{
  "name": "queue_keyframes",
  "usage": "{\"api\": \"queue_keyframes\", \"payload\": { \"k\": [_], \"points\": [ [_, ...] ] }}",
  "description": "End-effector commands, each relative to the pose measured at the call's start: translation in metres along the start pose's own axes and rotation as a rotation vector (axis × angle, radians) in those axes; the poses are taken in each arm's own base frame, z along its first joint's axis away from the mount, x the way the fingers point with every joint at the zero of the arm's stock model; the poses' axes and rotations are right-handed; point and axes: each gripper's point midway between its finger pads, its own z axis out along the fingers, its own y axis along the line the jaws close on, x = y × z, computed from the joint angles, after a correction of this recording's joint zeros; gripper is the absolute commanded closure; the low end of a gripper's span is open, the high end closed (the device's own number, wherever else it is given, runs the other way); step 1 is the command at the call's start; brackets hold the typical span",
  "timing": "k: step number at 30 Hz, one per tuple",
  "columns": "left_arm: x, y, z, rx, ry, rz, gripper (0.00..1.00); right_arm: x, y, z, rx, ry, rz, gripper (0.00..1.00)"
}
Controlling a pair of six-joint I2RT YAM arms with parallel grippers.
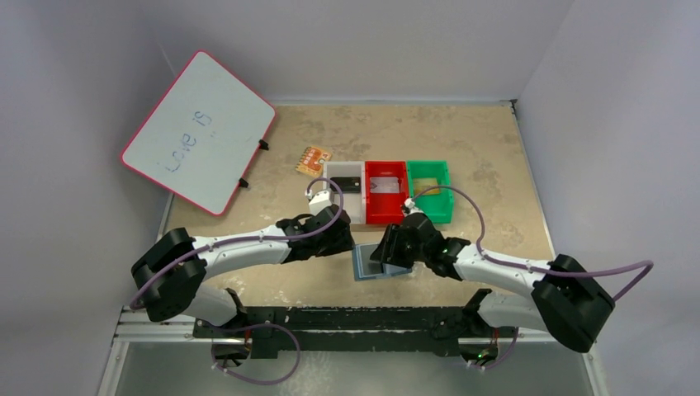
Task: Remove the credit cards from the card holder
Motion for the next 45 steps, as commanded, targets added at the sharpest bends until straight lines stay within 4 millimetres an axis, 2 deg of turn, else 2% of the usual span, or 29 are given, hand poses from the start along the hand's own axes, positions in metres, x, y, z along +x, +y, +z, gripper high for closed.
{"api": "queue_keyframes", "payload": {
  "k": [1, 14, 20, 26, 30, 35, 40, 45],
  "points": [
    [-0.006, -0.007, -0.004, 0.037, -0.024, -0.003, 0.43, 0.008, 0.019, 0.002, -0.127, 0.029, 0.009, 0.49],
    [-0.009, -0.006, -0.007, 0.028, -0.029, 0.01, 0.42, 0.016, 0.04, 0.002, -0.22, 0.052, 0.04, 0.49],
    [-0.011, -0.008, -0.01, 0.032, -0.029, 0.025, 0.43, -0.007, 0.025, -0.01, -0.082, -0.054, 0.039, 0.52],
    [-0.007, -0.022, -0.009, 0.101, -0.005, 0.022, 0.44, -0.008, 0.02, -0.019, -0.075, -0.077, 0.066, 0.55],
    [-0.002, -0.034, -0.009, 0.15, 0.027, 0.036, 0.47, -0.006, 0.028, -0.014, -0.109, -0.052, 0.057, 0.59],
    [0.003, -0.039, -0.008, 0.164, 0.045, 0.046, 0.48, -0.007, 0.042, -0.006, -0.15, -0.033, 0.029, 0.61],
    [0.011, -0.041, -0.007, 0.172, 0.063, 0.054, 0.51, -0.003, 0.031, 0.002, -0.098, -0.016, 0.053, 0.61],
    [0.027, -0.047, -0.002, 0.183, 0.109, 0.092, 0.55, 0.003, 0.027, 0.006, -0.108, -0.004, 0.066, 0.62]
  ]
}}
